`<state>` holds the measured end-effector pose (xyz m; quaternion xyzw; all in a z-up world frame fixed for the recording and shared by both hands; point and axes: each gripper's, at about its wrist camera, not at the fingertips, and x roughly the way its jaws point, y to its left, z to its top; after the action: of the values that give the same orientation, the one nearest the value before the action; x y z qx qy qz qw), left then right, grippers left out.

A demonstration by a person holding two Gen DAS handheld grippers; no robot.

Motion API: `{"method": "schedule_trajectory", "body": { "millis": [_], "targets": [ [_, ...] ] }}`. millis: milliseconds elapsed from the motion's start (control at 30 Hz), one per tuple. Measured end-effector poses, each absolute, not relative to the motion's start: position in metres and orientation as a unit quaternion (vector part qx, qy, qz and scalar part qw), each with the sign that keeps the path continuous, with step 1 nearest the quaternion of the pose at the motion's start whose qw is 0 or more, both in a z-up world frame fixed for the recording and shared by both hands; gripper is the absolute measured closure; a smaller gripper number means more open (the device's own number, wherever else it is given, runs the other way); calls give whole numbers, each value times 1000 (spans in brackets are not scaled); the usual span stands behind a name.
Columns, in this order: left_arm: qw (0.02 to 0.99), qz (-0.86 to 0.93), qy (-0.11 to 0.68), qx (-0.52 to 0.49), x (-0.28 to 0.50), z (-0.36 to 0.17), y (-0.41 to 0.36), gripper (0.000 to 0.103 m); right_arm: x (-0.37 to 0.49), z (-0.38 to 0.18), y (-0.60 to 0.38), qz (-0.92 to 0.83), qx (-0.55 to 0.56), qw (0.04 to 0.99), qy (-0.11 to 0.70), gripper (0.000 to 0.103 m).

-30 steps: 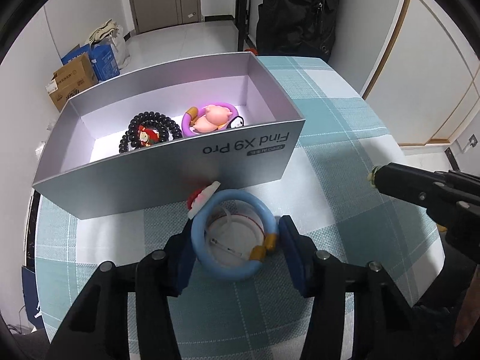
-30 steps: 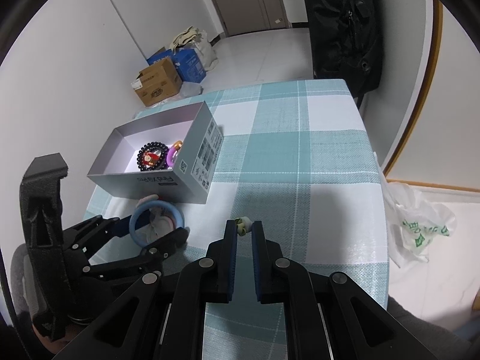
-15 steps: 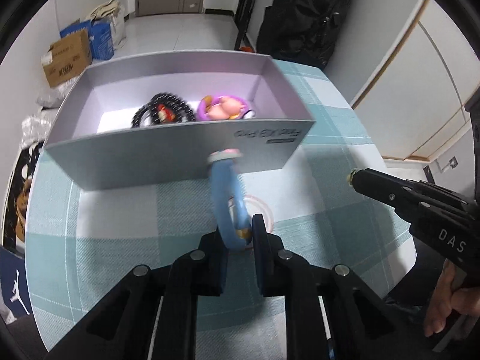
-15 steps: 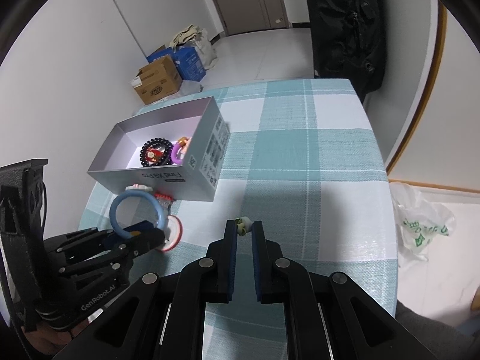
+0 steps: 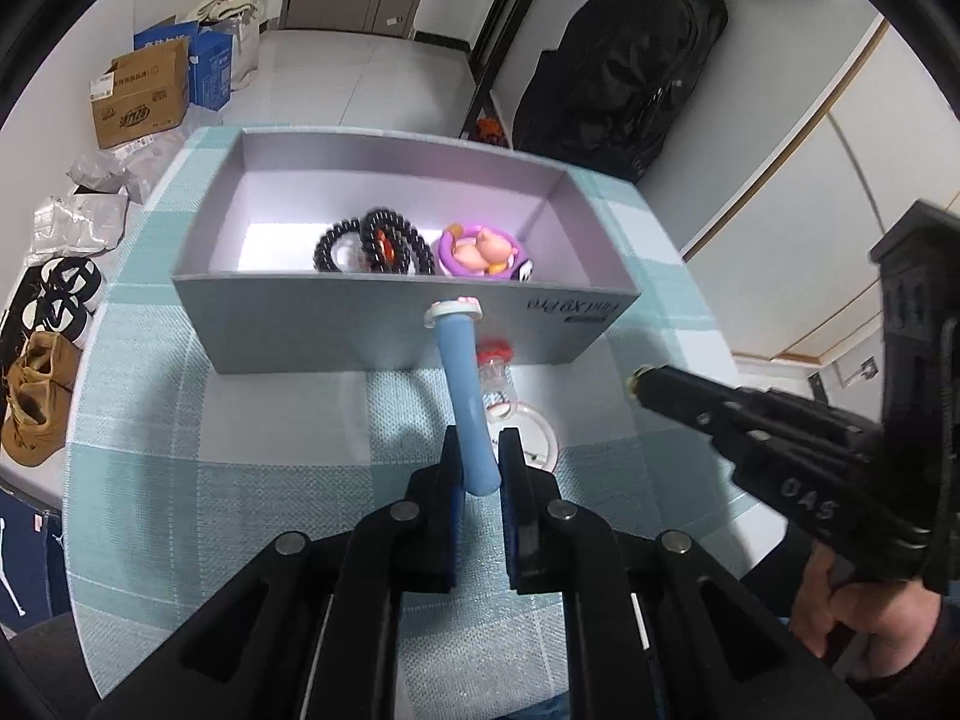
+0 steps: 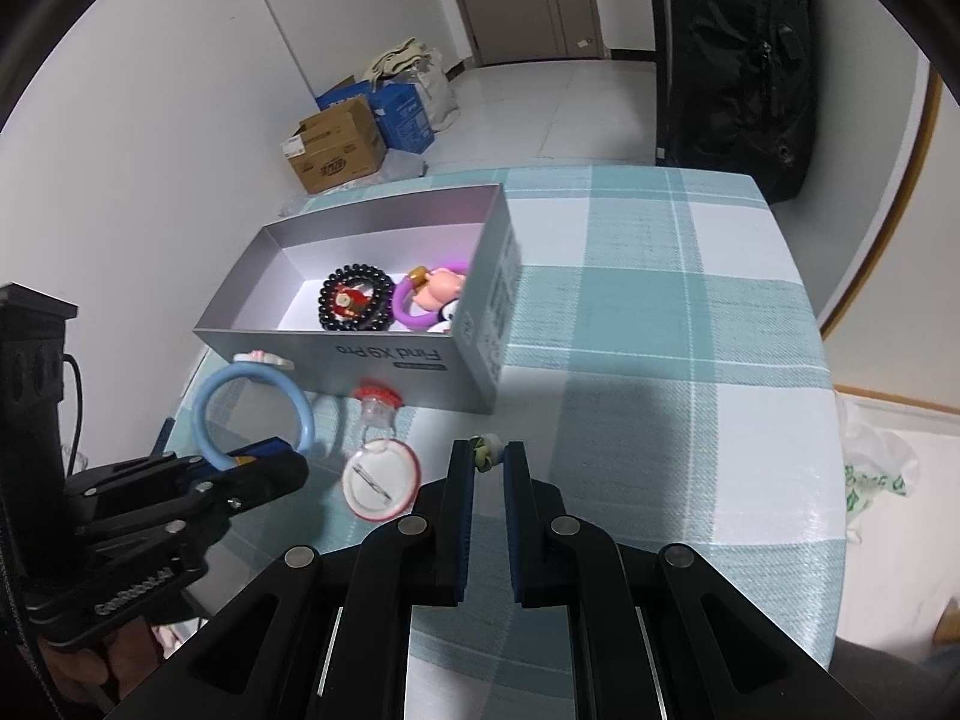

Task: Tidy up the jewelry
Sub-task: 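Carry the bangle and flower charm over the white box with both tools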

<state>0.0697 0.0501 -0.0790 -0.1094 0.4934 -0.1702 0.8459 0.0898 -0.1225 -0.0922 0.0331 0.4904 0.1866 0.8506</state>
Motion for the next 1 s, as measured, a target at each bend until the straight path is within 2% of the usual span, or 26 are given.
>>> {"method": "schedule_trajectory", "body": {
  "millis": [567, 1000],
  "targets": [
    [872, -187, 434, -125, 71, -40, 65, 97, 102, -61, -116, 224, 82, 861, 450, 94],
    [872, -167, 445, -118, 114, -41, 72, 97, 148, -56, -105, 266, 147, 839, 452, 94]
  ]
}}
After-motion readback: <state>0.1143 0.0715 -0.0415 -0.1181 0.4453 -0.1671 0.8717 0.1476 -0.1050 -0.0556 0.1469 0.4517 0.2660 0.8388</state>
